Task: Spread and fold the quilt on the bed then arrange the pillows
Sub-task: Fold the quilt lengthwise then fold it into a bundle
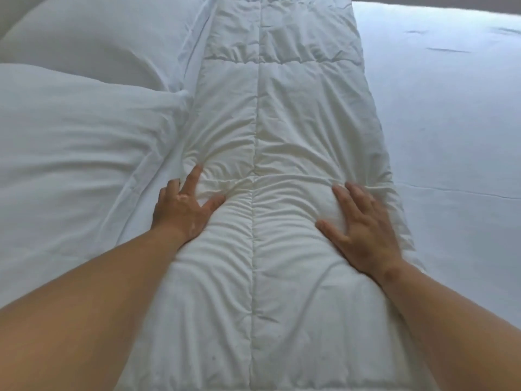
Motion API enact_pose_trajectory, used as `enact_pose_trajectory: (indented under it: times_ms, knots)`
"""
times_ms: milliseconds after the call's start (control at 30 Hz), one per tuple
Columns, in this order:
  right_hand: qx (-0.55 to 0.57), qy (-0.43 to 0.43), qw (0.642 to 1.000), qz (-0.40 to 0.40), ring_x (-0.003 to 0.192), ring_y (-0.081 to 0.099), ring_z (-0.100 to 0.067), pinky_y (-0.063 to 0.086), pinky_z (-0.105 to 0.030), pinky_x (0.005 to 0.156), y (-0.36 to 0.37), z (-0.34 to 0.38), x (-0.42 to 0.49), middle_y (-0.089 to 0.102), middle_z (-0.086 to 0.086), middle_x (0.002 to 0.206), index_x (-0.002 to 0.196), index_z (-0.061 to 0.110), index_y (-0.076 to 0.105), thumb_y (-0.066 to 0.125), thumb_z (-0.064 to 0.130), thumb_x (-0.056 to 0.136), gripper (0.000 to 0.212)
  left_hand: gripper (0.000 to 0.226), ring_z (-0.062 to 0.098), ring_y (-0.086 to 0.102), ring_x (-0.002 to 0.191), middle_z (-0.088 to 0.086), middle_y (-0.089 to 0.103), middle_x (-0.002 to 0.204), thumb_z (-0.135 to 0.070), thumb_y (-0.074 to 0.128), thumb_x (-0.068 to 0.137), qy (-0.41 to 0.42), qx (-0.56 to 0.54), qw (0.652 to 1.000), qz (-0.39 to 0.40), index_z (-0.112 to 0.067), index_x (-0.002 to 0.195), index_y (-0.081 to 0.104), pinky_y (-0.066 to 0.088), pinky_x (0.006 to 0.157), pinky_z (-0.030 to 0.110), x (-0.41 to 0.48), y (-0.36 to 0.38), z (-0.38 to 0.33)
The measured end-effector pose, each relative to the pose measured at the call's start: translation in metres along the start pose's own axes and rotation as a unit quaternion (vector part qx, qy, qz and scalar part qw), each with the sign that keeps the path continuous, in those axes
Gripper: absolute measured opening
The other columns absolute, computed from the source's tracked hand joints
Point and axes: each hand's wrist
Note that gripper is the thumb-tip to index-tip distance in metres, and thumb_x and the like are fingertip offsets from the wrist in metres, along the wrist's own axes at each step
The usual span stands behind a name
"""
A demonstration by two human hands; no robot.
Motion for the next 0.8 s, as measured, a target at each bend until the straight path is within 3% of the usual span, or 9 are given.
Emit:
enact_pose_trajectory:
  times_ms: [200, 333, 433, 533, 600, 700, 733, 800]
  knots:
    - [-0.013, 0.1, 0.993, 0.058, 0.153, 0.015, -0.02, 0.013, -0.055, 0.122, -0.008, 0.007, -0.116, 0.019, 0.001, 0.167, 0.156, 0.038, 0.024, 0.024, 0.087, 0.077, 0.094, 0.109, 0.03, 0.039, 0.138, 0.007, 0.036, 0.153, -0.076, 0.066, 0.068, -0.032, -0.09, 0.994, 0.047, -0.048, 0.152, 0.004, 0.036, 0.11, 0.043, -0.099, -0.009, 0.028]
    - [0.039, 0.156, 0.983, 0.086, 0.154, 0.009, -0.016, 0.019, -0.053, 0.122, -0.03, 0.011, -0.192, 0.011, 0.008, 0.167, 0.156, 0.044, 0.018, 0.029, 0.095, 0.069, 0.102, 0.126, 0.031, 0.048, 0.133, 0.009, 0.041, 0.153, -0.069, 0.077, 0.061, -0.064, -0.12, 0.987, 0.086, -0.042, 0.154, -0.004, 0.04, 0.106, 0.038, -0.194, -0.009, 0.045]
    - [0.075, 0.228, 0.964, 0.114, 0.151, 0.014, -0.018, 0.033, -0.05, 0.116, -0.054, 0.008, -0.249, 0.008, 0.015, 0.165, 0.153, 0.054, 0.013, 0.047, 0.093, 0.063, 0.104, 0.13, 0.033, 0.055, 0.124, 0.011, 0.052, 0.145, -0.066, 0.081, 0.059, -0.1, -0.132, 0.979, 0.116, -0.039, 0.155, -0.003, 0.046, 0.099, 0.039, -0.263, -0.007, 0.065]
    - [0.143, 0.308, 0.932, 0.126, 0.143, 0.035, -0.027, 0.037, -0.049, 0.111, -0.075, 0.003, -0.319, 0.03, -0.002, 0.158, 0.152, 0.054, 0.01, 0.074, 0.074, 0.063, 0.112, 0.121, 0.03, 0.062, 0.11, 0.006, 0.062, 0.128, -0.062, 0.085, 0.056, -0.14, -0.168, 0.965, 0.145, -0.034, 0.153, 0.019, 0.05, 0.085, 0.034, -0.332, -0.001, 0.089]
    - [0.195, 0.366, 0.897, 0.15, 0.129, 0.052, -0.034, 0.043, -0.047, 0.102, -0.09, 0.003, -0.371, 0.052, -0.008, 0.143, 0.151, 0.045, 0.021, 0.084, 0.067, 0.058, 0.114, 0.109, 0.024, 0.062, 0.101, -0.004, 0.063, 0.114, -0.06, 0.087, 0.053, -0.161, -0.182, 0.956, 0.163, -0.029, 0.144, 0.035, 0.049, 0.079, 0.032, -0.379, 0.003, 0.106]
    - [0.255, 0.418, 0.845, 0.215, 0.101, 0.064, -0.025, 0.049, -0.039, 0.085, -0.113, 0.003, -0.447, 0.07, 0.005, 0.109, 0.125, 0.032, 0.055, 0.08, 0.082, 0.027, 0.113, 0.102, 0.021, 0.06, 0.105, -0.008, 0.059, 0.114, -0.049, 0.091, 0.057, -0.201, -0.208, 0.937, 0.193, -0.026, 0.141, 0.039, 0.045, 0.083, 0.032, -0.451, 0.01, 0.128]
    - [0.267, 0.413, 0.837, 0.24, 0.098, 0.065, -0.018, 0.049, -0.037, 0.084, -0.118, -0.001, -0.473, 0.07, 0.01, 0.104, 0.117, 0.033, 0.059, 0.079, 0.085, 0.02, 0.112, 0.103, 0.018, 0.059, 0.104, -0.007, 0.059, 0.115, -0.046, 0.093, 0.055, -0.208, -0.226, 0.93, 0.202, -0.027, 0.141, 0.04, 0.044, 0.085, 0.031, -0.475, 0.014, 0.137]
    - [0.273, 0.381, 0.83, 0.3, 0.109, 0.063, -0.008, 0.05, -0.037, 0.094, -0.12, -0.015, -0.521, 0.068, 0.015, 0.117, 0.123, 0.034, 0.061, 0.089, 0.076, 0.027, 0.108, 0.109, 0.012, 0.059, 0.11, -0.011, 0.062, 0.12, -0.043, 0.097, 0.047, -0.218, -0.285, 0.904, 0.231, -0.029, 0.14, 0.042, 0.046, 0.09, 0.027, -0.513, 0.018, 0.152]
Point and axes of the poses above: each hand's wrist, its own x-axis towards the middle knuckle, its own y-axis out of the palm, z = x × y
